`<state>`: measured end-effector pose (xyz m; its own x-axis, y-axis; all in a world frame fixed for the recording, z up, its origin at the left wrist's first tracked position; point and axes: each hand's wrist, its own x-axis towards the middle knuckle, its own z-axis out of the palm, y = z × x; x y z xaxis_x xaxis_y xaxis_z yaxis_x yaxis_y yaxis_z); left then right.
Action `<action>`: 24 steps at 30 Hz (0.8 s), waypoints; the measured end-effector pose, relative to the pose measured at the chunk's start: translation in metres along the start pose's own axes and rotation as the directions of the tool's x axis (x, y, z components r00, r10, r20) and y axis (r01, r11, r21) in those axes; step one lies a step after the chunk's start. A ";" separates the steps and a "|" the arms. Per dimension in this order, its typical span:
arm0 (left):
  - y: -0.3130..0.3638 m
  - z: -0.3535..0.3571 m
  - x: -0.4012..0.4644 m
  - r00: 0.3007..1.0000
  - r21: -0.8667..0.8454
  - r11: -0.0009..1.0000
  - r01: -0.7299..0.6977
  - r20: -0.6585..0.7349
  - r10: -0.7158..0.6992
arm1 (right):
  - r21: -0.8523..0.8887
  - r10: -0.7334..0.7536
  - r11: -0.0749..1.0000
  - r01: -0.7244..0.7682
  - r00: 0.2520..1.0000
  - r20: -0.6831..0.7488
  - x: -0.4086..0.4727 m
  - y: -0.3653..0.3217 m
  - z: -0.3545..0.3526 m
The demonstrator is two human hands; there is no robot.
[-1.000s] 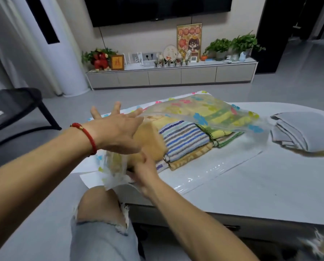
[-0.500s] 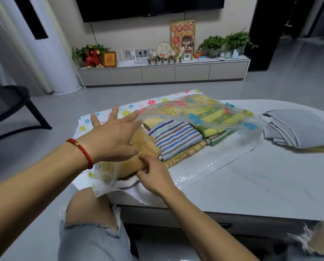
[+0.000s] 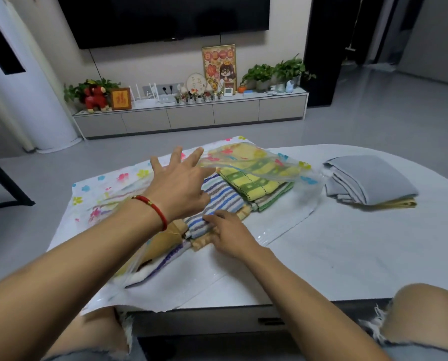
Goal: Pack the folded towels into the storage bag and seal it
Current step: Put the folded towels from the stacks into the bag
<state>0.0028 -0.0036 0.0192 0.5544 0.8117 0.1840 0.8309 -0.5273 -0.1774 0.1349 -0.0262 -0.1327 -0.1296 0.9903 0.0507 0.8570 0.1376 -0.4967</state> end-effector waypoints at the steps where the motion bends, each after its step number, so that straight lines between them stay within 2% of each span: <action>1: 0.006 0.002 0.005 1.000 0.012 1.000 -0.013 -0.001 0.013 | 0.059 -0.018 0.998 0.018 1.000 0.008 -0.004 0.006 -0.011; 4: 0.024 0.008 0.020 0.999 0.023 0.999 -0.042 -0.014 0.043 | 0.090 0.014 0.996 -0.011 0.999 -0.030 -0.029 0.037 -0.049; 8: 0.040 0.013 0.044 0.995 0.037 0.995 -0.095 -0.031 0.097 | 0.056 0.248 0.968 -0.243 0.964 -0.100 -0.068 0.110 -0.108; 10: 0.047 0.014 0.055 0.991 0.063 0.990 -0.128 -0.040 0.131 | 0.037 0.370 0.927 -0.373 0.897 -0.241 -0.080 0.153 -0.134; 12: 0.051 0.015 0.065 0.987 0.099 0.984 -0.149 -0.046 0.155 | 0.036 0.454 0.876 -0.481 0.798 -0.396 -0.083 0.196 -0.156; 15: 0.054 0.018 0.078 0.988 0.083 0.985 -0.150 -0.032 0.153 | 0.038 0.536 0.797 -0.602 0.679 -0.501 -0.074 0.256 -0.179; 17: 0.053 0.020 0.083 0.991 0.056 0.989 -0.136 -0.007 0.137 | 0.015 0.610 0.714 -0.700 0.611 -0.504 -0.065 0.289 -0.190; 19: 0.053 0.022 0.085 0.994 0.024 0.994 -0.110 0.006 0.110 | 0.017 0.694 0.636 -0.771 0.563 -0.450 -0.056 0.316 -0.196; 22: 0.054 0.024 0.087 0.995 0.020 0.995 -0.096 -0.017 0.097 | 0.021 0.773 0.574 -0.818 0.534 -0.341 -0.045 0.342 -0.200; 24: 0.055 0.025 0.088 0.996 0.014 0.996 -0.090 -0.020 0.090 | 0.037 0.785 0.558 -0.829 0.513 -0.348 -0.039 0.348 -0.203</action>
<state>0.0964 0.0454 0.0013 0.6276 0.7558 0.1868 0.7772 -0.5943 -0.2067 0.5398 -0.0131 -0.1320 0.7796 0.6232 -0.0619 0.5674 -0.7448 -0.3511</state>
